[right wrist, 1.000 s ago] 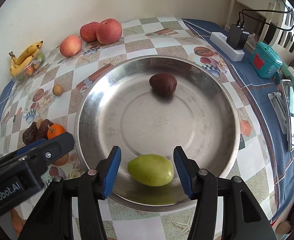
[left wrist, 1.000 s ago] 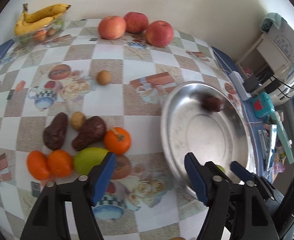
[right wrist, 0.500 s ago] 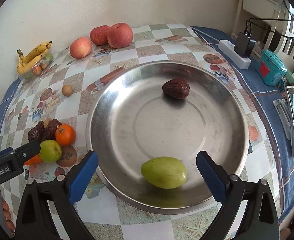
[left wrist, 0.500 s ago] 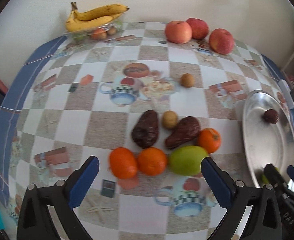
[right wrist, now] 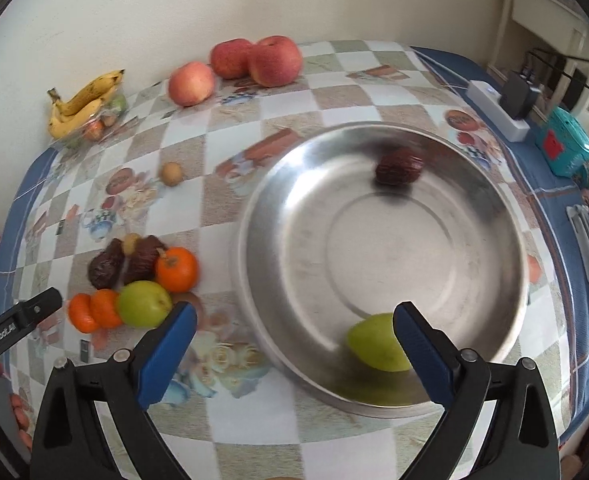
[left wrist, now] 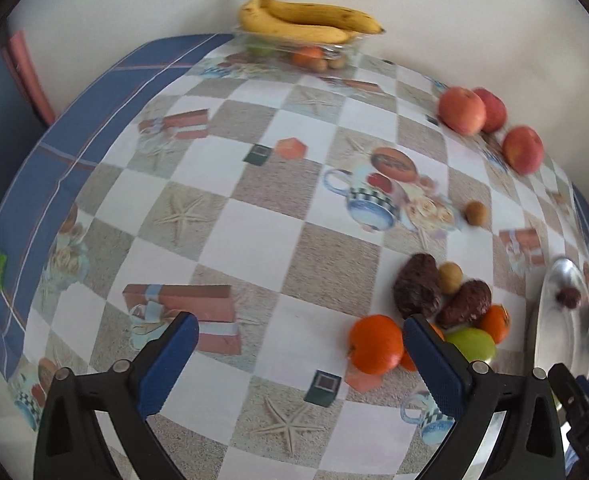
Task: Organize fruits
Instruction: 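Move both open tools back over the fruit pile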
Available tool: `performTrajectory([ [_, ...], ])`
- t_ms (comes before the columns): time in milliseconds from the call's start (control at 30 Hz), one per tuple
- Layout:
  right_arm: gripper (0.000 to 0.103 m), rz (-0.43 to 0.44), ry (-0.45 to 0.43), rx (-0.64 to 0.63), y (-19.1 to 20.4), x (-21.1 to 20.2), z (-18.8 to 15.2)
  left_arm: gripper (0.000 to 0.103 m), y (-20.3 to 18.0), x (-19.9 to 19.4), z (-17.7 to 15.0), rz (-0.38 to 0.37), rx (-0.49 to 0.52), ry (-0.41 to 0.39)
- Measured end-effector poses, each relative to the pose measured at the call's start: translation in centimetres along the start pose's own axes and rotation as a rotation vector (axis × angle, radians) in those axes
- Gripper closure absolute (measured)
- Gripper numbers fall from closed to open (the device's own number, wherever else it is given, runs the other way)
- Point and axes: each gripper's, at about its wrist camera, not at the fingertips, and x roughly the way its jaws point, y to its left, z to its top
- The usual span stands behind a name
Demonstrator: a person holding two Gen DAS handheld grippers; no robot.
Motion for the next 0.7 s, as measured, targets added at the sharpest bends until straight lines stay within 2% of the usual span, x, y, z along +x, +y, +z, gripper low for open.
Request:
performTrajectory([
  [200, 0.004, 0.070, 0.014, -0.054, 4.8, 0.4, 1.1, 0.000, 1.9, 0.4, 0.8, -0.012, -0.083, 0.009],
  [367, 0.004, 0.090, 0.038, -0.147, 8.4, 1.6, 1.2, 0.000, 2.5, 0.8, 1.3, -0.040, -0.127, 0.019],
  [567, 0.004, 0.098, 0.052, -0.221, 10.4, 2.8, 1.8, 0.000, 2.5, 1.1, 1.8, -0.080, -0.155, 0.018],
  [700, 0.004, 0.103, 0.061, -0.259, 11.1, 3.3, 1.9, 0.000, 1.8, 1.3, 2.0, -0.076, -0.133, 0.009],
])
